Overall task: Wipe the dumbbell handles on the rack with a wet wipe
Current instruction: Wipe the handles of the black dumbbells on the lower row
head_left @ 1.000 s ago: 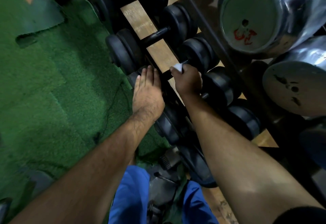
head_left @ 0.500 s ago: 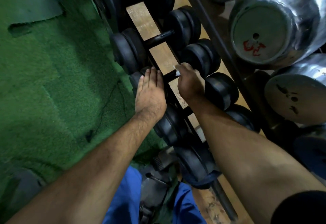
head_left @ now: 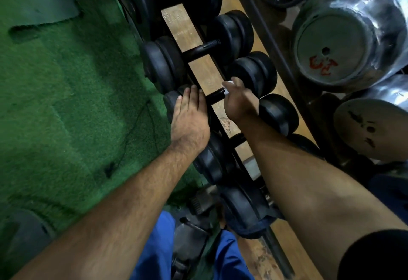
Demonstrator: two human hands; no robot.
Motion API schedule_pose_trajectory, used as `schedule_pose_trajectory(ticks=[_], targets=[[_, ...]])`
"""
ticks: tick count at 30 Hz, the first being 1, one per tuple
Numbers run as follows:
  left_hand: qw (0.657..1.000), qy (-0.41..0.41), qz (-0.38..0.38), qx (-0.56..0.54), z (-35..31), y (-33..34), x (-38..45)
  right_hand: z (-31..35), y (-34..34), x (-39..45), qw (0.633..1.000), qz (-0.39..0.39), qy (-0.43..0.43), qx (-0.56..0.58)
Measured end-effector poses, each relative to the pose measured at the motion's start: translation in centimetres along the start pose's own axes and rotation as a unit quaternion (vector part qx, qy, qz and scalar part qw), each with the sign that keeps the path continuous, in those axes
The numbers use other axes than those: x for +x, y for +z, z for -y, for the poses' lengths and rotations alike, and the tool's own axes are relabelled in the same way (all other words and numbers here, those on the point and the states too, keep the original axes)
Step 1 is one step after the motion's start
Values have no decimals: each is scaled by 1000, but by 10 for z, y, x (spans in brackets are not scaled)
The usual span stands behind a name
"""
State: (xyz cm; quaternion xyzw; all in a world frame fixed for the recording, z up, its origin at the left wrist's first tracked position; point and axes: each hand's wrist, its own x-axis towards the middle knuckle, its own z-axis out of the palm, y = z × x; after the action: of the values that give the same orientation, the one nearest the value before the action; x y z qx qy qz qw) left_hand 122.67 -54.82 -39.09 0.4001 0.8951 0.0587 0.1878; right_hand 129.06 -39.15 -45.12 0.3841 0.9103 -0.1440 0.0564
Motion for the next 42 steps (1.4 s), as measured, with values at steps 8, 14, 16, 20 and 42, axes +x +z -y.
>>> schedule_pose_trajectory(ticks=[8, 14, 16, 20, 42], targets=[[1000, -1, 3, -6, -2, -1, 0, 11, -14, 3, 999, 31, -39, 16], [1000, 2, -1, -13, -1, 0, -1, -2, -1, -1, 993, -56, -53, 93], [1000, 4, -1, -13, 0, 1, -1, 1, -1, 1, 995, -48, -62, 58], [1000, 7, 1, -16, 1, 0, -1, 8, -10, 8, 997, 30, -57, 31], [997, 52, 16, -59, 28, -9, 10, 30, -7, -5, 995, 78, -62, 32]])
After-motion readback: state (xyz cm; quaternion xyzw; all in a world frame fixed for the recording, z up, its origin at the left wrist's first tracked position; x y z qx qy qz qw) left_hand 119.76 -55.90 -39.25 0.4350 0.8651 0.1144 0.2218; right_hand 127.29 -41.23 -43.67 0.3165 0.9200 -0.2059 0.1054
